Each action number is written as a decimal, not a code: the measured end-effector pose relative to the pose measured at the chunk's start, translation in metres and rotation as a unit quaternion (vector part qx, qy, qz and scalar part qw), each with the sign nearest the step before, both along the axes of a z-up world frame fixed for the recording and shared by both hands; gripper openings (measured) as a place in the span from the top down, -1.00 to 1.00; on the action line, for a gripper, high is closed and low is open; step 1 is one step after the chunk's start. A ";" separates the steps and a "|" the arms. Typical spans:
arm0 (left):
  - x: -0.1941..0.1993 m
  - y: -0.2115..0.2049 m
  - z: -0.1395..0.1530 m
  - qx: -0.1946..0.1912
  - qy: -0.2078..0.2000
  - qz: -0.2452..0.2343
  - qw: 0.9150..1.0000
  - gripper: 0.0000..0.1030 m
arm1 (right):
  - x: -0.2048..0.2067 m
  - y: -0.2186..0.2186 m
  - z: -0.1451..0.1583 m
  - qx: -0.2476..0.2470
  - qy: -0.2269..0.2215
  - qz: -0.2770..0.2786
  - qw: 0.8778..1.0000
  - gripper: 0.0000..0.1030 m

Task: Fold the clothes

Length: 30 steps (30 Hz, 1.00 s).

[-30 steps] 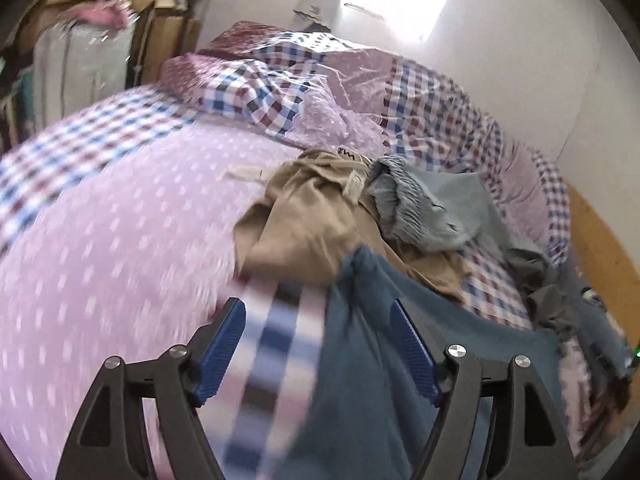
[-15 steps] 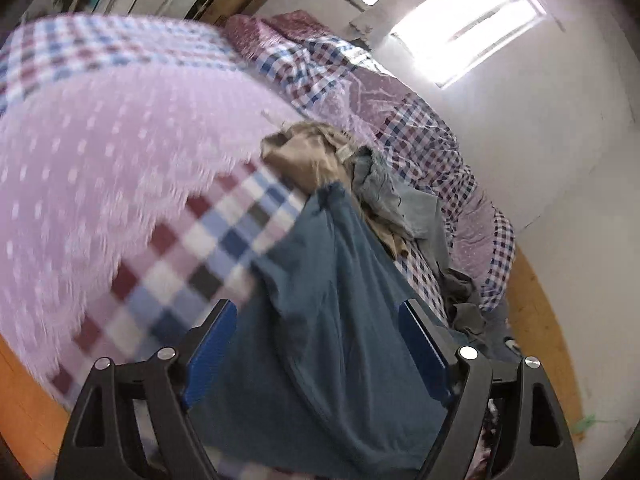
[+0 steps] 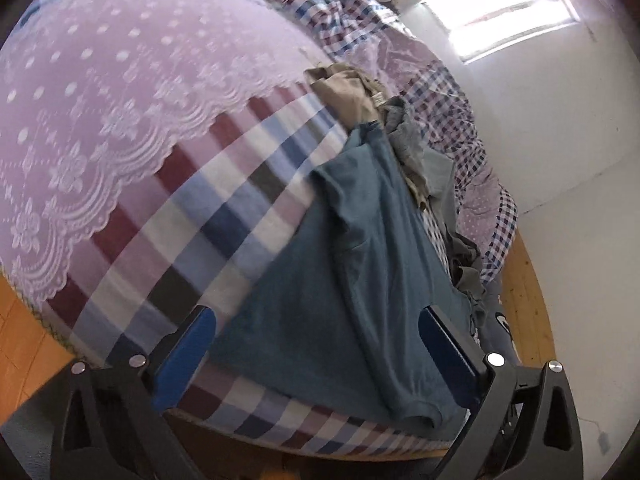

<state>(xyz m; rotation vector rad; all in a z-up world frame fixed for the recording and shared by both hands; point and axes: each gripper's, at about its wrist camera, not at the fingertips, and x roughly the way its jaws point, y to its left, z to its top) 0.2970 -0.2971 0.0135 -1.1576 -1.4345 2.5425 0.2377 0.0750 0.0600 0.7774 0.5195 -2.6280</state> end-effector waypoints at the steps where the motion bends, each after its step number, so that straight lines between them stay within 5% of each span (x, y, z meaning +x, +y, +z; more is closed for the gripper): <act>1: 0.001 -0.001 -0.002 0.002 -0.004 0.000 1.000 -0.99 | 0.003 -0.005 -0.001 0.003 0.002 0.005 1.000 -0.99; 21: 0.007 0.009 -0.034 0.055 -0.026 -0.039 0.997 -0.99 | 0.012 -0.028 -0.003 -0.007 0.024 0.039 0.999 -0.99; 30: 0.005 0.027 -0.045 0.116 -0.001 -0.006 0.993 -0.99 | 0.021 -0.044 -0.015 0.027 0.034 0.057 0.997 -0.99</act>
